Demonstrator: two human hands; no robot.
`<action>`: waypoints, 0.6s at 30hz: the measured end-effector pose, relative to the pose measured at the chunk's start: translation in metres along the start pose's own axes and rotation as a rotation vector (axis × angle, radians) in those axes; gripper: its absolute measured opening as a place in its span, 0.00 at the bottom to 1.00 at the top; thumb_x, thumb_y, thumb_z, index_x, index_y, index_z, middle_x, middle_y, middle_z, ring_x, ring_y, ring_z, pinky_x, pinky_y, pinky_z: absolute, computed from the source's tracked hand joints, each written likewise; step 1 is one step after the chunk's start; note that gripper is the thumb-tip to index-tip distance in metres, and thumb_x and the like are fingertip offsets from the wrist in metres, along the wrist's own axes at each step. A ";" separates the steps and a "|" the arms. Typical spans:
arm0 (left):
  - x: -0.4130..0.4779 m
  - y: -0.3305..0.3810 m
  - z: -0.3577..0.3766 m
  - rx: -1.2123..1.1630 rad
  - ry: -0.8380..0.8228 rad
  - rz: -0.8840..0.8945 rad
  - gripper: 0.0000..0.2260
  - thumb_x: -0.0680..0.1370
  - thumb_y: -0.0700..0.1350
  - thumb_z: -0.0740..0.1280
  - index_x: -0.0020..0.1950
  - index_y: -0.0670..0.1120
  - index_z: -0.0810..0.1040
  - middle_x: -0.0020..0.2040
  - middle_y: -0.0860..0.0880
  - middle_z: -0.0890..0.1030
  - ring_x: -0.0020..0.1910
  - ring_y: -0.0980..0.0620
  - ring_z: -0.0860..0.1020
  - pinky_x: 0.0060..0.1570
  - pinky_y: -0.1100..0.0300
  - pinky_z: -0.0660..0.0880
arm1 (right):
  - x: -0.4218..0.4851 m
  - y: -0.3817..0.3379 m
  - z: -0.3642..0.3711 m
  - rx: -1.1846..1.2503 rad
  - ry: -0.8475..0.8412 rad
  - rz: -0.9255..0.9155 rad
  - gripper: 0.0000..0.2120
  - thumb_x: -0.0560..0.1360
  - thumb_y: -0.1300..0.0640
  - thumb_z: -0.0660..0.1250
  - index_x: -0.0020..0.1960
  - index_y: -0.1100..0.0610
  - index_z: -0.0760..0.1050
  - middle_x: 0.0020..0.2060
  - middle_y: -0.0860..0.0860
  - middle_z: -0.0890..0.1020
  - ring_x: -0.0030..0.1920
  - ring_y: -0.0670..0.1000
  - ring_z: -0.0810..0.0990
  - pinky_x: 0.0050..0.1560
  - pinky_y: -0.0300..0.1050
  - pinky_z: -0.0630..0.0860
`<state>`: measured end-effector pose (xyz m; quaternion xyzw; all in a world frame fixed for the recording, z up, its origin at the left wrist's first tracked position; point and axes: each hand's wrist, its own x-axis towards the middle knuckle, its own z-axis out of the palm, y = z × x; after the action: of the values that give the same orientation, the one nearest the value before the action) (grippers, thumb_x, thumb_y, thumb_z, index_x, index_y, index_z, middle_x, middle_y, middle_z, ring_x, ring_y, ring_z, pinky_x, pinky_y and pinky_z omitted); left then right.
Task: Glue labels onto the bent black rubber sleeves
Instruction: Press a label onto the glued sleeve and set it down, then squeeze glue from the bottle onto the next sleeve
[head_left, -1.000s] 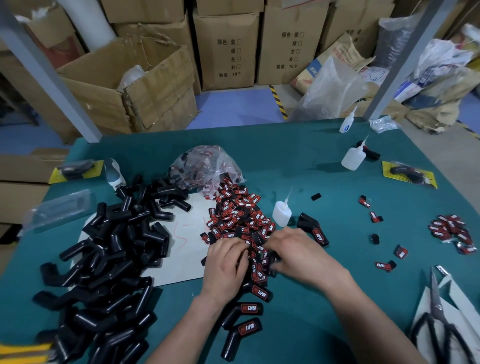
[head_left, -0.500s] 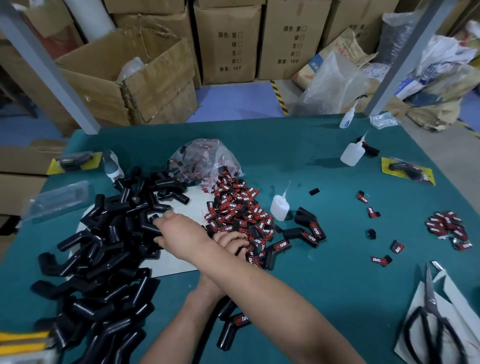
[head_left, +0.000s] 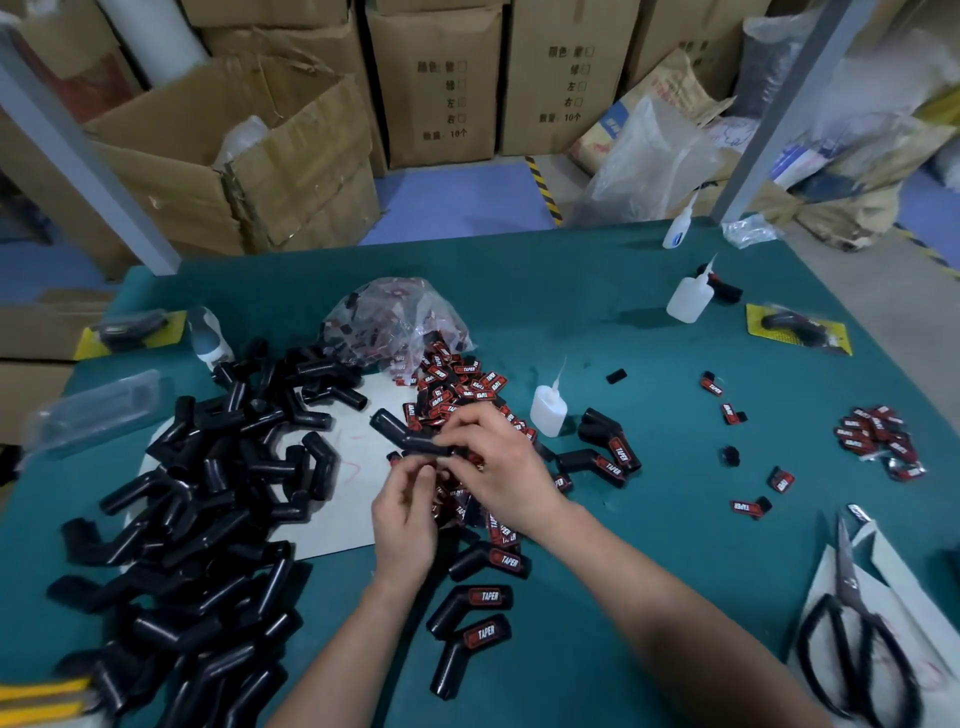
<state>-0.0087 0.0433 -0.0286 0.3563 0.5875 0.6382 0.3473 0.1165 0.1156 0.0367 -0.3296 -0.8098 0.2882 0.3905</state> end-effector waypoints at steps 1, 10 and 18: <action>0.000 0.003 -0.001 -0.089 0.007 -0.042 0.10 0.83 0.47 0.62 0.56 0.58 0.82 0.47 0.50 0.85 0.44 0.51 0.81 0.49 0.58 0.78 | -0.011 0.007 -0.005 0.009 0.046 -0.023 0.09 0.72 0.70 0.75 0.52 0.64 0.82 0.51 0.55 0.79 0.52 0.50 0.80 0.56 0.41 0.78; -0.002 0.015 -0.005 -0.049 -0.084 -0.041 0.10 0.73 0.47 0.75 0.49 0.57 0.77 0.38 0.46 0.81 0.33 0.50 0.78 0.34 0.59 0.76 | -0.052 0.046 -0.005 -0.110 0.112 -0.264 0.11 0.75 0.71 0.66 0.55 0.64 0.80 0.58 0.56 0.77 0.59 0.55 0.80 0.59 0.50 0.80; -0.001 0.009 -0.006 -0.075 -0.074 -0.033 0.11 0.79 0.46 0.70 0.60 0.57 0.77 0.45 0.41 0.83 0.41 0.48 0.82 0.37 0.58 0.78 | -0.032 0.066 -0.034 -0.228 0.397 0.438 0.35 0.74 0.61 0.73 0.76 0.64 0.62 0.70 0.59 0.68 0.71 0.54 0.67 0.73 0.53 0.66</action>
<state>-0.0141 0.0387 -0.0200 0.3568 0.5558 0.6404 0.3921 0.1795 0.1392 -0.0071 -0.5878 -0.6547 0.2028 0.4298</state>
